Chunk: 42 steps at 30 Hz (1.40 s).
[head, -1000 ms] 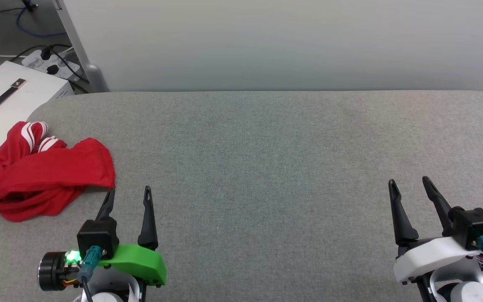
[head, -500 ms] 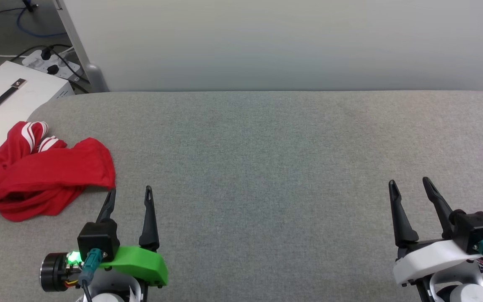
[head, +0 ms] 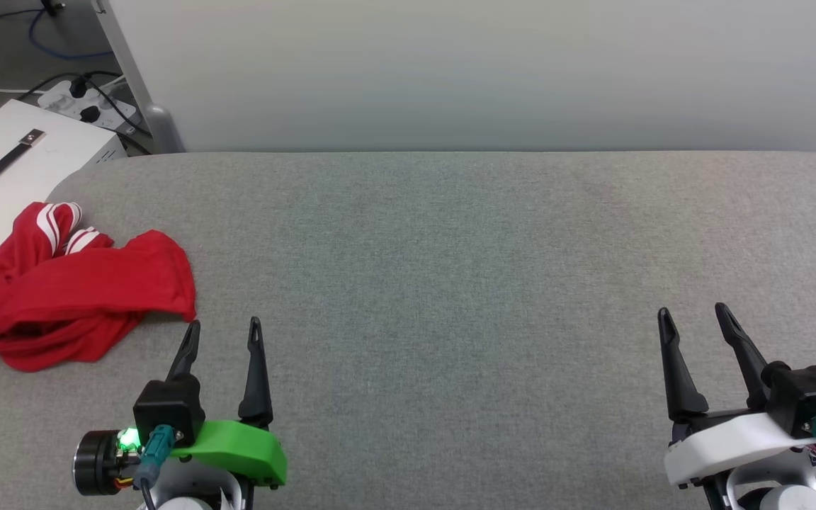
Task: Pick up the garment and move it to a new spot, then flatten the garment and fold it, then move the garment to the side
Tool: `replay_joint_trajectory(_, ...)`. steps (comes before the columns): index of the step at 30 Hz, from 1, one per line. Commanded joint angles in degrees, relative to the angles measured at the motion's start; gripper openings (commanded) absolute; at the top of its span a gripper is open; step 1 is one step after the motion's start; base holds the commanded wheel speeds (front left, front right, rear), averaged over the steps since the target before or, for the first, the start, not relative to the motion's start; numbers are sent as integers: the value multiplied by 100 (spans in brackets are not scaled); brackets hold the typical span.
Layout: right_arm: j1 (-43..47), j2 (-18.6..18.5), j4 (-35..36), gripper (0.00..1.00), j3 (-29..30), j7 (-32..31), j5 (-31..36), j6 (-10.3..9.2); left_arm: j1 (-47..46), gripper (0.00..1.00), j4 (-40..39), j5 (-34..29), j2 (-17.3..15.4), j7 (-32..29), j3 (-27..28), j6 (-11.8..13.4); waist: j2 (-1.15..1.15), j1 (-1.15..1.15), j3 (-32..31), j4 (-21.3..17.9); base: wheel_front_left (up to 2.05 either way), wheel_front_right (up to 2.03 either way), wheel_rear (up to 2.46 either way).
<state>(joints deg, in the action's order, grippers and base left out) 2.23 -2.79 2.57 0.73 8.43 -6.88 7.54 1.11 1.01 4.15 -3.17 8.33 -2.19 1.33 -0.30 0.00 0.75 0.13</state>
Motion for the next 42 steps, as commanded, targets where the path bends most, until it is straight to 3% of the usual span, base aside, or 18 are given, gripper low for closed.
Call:
replay_joint_trajectory(1,56,-6,35,100,0,72,-87,-3,26,100,13,56,18,73,-19,47,18,0,8,22,0,0,0)
replay_joint_trajectory(19,69,-7,163,100,-150,282,-147,-4,-15,100,41,255,22,286,59,177,22,0,122,636,0,0,0)
replay_joint_trajectory(42,145,-9,274,100,-458,564,-215,-5,48,100,137,555,27,573,171,288,28,0,190,2026,0,0,0)
